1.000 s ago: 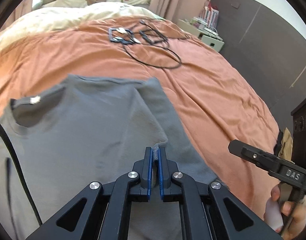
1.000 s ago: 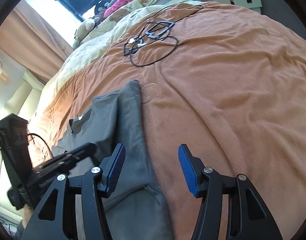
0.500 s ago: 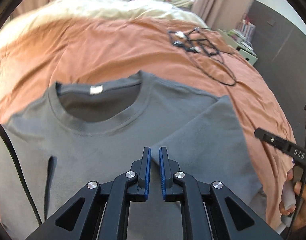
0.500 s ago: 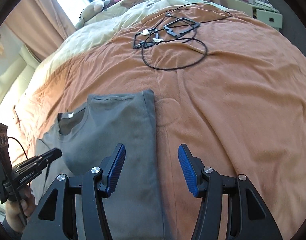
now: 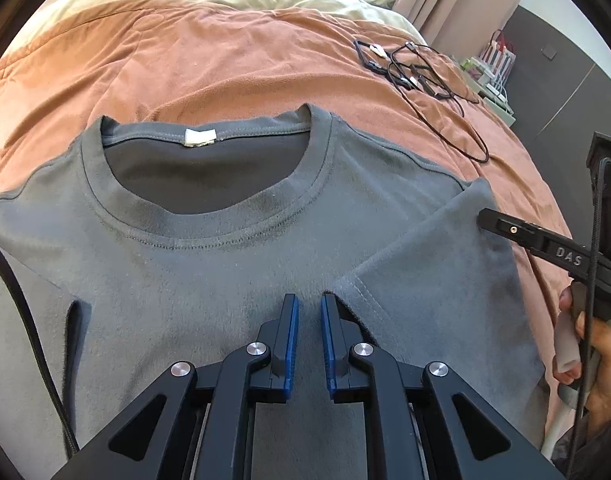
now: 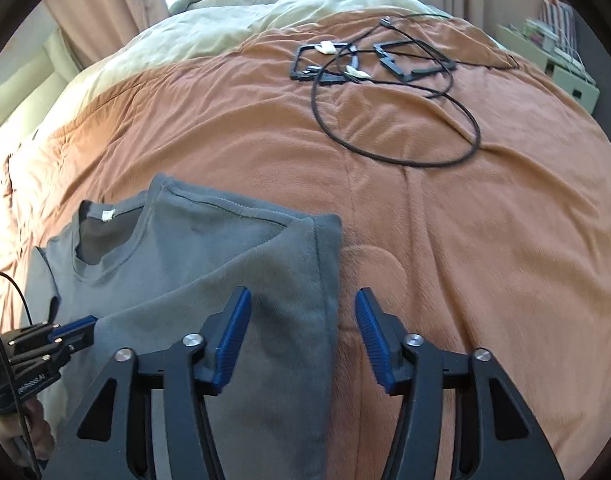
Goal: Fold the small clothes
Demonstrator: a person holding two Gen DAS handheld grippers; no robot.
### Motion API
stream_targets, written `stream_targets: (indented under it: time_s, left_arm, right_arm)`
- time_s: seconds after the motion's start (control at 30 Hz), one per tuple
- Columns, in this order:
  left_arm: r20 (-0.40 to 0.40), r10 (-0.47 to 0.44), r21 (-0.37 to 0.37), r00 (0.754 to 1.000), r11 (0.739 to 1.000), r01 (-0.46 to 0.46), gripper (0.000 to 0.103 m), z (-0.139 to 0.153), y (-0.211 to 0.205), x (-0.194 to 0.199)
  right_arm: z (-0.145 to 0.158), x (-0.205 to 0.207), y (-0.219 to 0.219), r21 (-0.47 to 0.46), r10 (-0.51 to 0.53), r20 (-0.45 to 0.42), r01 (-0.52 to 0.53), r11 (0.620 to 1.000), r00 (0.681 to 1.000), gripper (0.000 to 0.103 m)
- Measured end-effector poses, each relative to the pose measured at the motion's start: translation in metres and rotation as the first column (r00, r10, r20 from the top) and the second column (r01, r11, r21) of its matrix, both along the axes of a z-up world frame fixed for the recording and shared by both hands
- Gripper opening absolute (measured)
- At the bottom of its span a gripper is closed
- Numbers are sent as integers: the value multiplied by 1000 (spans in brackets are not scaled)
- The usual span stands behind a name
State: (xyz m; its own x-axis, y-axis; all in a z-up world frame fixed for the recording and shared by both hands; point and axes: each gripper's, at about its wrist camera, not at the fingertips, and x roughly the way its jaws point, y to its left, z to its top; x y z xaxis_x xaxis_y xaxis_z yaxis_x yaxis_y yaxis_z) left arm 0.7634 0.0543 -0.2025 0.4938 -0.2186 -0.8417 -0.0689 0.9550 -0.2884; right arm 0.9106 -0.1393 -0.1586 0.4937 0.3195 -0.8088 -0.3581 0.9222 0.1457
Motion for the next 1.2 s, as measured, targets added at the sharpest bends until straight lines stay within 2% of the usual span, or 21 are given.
stream_targets:
  time_s: [0.07, 0.13, 0.17, 0.37, 0.53, 0.63, 0.8, 1.03, 1.2]
  left_arm:
    - [4, 7, -3, 1000, 1000, -7, 12, -1, 1, -1]
    - [12, 1, 11, 1000, 1000, -1, 9, 0, -2, -2]
    - [15, -6, 16, 1000, 1000, 6, 6, 1, -4, -1]
    - [54, -32, 40, 998, 999, 30, 3, 8, -16, 4]
    - [49, 11, 83, 999, 996, -15, 3, 10, -15, 11]
    - [68, 46, 108, 997, 993, -53, 3, 19, -4, 8]
    - [122, 74, 95, 990, 992, -86, 4, 36, 8, 6]
    - [138, 14, 36, 990, 999, -19, 4, 32, -14, 9]
    - [93, -24, -15, 995, 1000, 25, 4, 14, -31, 19]
  right_arm:
    - [-2, 3, 4, -26, 7, 15, -7, 1000, 1000, 24]
    - [-4, 6, 3, -44, 5, 18, -4, 999, 1000, 9]
    - [-3, 7, 2, -47, -4, 22, 5, 999, 1000, 5]
    - [0, 7, -16, 3, -65, 45, 65, 998, 997, 3]
    - [-16, 15, -26, 39, -108, -11, 108, 993, 994, 4]
    - [-11, 16, -34, 96, -149, -23, 151, 984, 989, 5]
    - [12, 6, -41, 110, -158, 49, 151, 982, 986, 5]
    - [18, -9, -33, 160, -84, 42, 76, 984, 996, 5]
    - [4, 4, -25, 118, -87, 7, 85, 989, 996, 5]
